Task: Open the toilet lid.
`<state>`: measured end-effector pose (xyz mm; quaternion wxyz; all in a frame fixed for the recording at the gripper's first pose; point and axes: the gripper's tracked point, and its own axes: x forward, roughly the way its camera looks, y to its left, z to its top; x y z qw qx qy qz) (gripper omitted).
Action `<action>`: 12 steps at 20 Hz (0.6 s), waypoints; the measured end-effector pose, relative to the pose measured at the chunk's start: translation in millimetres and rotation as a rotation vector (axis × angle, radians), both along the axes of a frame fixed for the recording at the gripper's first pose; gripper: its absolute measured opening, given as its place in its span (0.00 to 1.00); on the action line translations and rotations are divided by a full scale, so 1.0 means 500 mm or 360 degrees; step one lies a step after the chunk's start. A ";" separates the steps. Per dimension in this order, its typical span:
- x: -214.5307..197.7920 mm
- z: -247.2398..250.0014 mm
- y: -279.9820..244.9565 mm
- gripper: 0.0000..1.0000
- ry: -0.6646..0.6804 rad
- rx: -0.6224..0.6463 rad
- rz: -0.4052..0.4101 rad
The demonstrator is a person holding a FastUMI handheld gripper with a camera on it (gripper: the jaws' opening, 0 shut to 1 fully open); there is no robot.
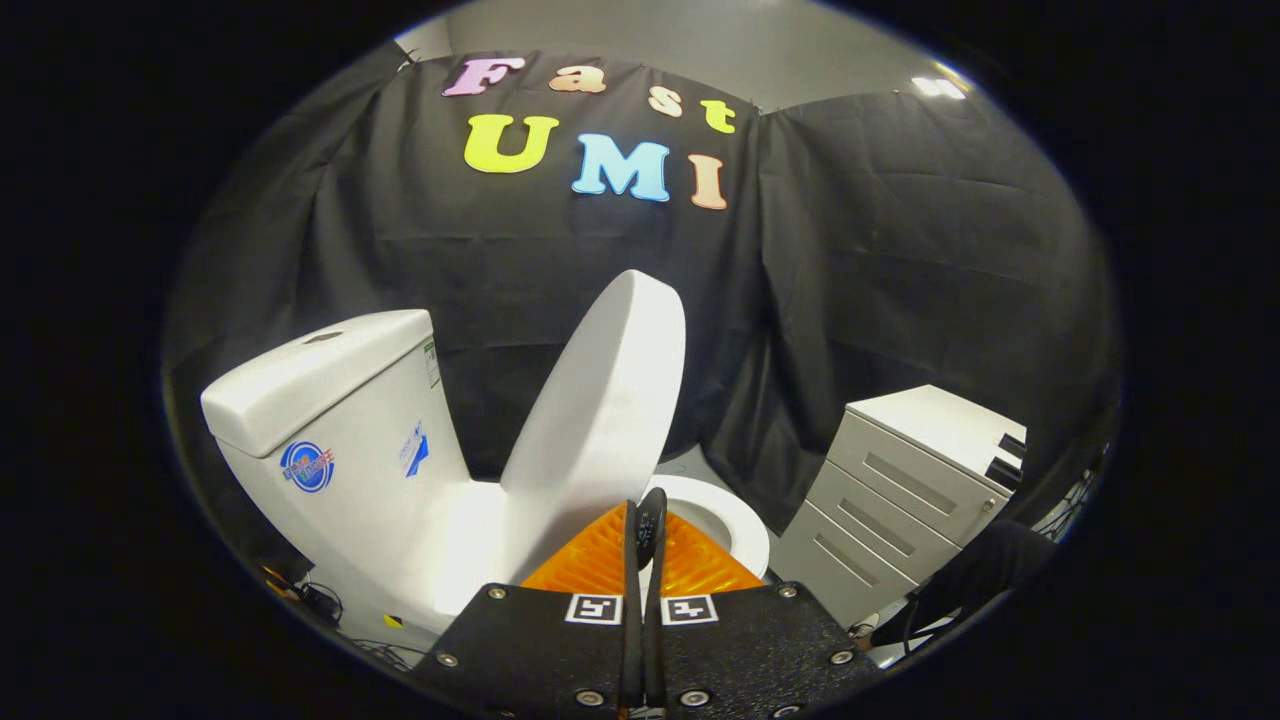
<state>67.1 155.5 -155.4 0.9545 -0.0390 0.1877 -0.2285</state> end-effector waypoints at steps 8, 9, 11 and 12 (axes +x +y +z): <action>0.014 0.023 0.064 0.00 -0.0001 -0.0096 0.0084; 0.016 0.026 0.076 0.00 -0.0004 -0.0102 0.0097; 0.020 0.031 0.092 0.00 -0.0011 -0.0121 0.0123; 0.022 0.033 0.099 0.00 -0.0015 -0.0130 0.0130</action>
